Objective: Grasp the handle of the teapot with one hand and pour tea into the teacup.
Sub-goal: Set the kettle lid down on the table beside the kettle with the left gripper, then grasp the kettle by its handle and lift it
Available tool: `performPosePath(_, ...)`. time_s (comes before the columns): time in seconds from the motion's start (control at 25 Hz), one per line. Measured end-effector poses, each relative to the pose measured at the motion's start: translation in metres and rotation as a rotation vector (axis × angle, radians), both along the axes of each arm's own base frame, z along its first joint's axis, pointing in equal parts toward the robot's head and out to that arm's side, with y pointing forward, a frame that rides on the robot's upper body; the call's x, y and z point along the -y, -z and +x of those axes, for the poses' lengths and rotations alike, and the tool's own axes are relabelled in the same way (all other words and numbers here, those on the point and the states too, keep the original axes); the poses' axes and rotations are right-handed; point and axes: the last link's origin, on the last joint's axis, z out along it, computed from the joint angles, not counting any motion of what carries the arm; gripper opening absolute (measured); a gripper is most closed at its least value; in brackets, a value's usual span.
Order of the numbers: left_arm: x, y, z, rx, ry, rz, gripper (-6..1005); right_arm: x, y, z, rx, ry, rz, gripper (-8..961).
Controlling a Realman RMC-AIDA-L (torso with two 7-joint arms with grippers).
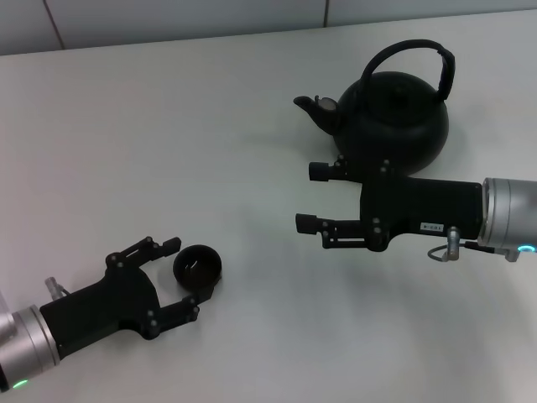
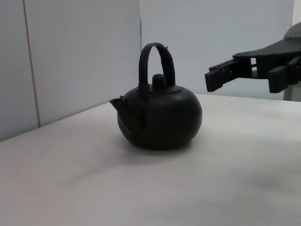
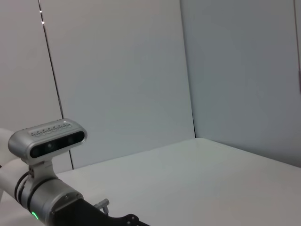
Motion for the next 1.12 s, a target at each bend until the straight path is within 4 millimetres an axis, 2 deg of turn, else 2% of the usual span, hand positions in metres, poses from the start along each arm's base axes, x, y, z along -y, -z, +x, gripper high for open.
performPosePath(0.68, 0.005, -0.018, 0.001, 0.074, -0.028, -0.014, 795, 0.003, -0.002, 0.006, 0.004, 0.013, 0.009, 791)
performPosePath(0.84, 0.011, -0.035, 0.004, 0.112, 0.034, -0.035, 795, 0.003, -0.002, 0.006, 0.005, 0.014, 0.009, 792)
performPosePath(0.88, 0.014, -0.046, 0.007, 0.116, 0.086, -0.05, 794, 0.004, -0.002, 0.006, 0.004, 0.015, 0.01, 792)
performPosePath(0.92, 0.014, -0.046, 0.007, 0.116, 0.086, -0.05, 794, 0.004, -0.002, 0.006, 0.004, 0.015, 0.01, 792)
performPosePath(1.12, 0.012, -0.085, 0.012, 0.096, 0.155, -0.165, 793, 0.002, -0.003, 0.007, 0.003, 0.022, 0.021, 791)
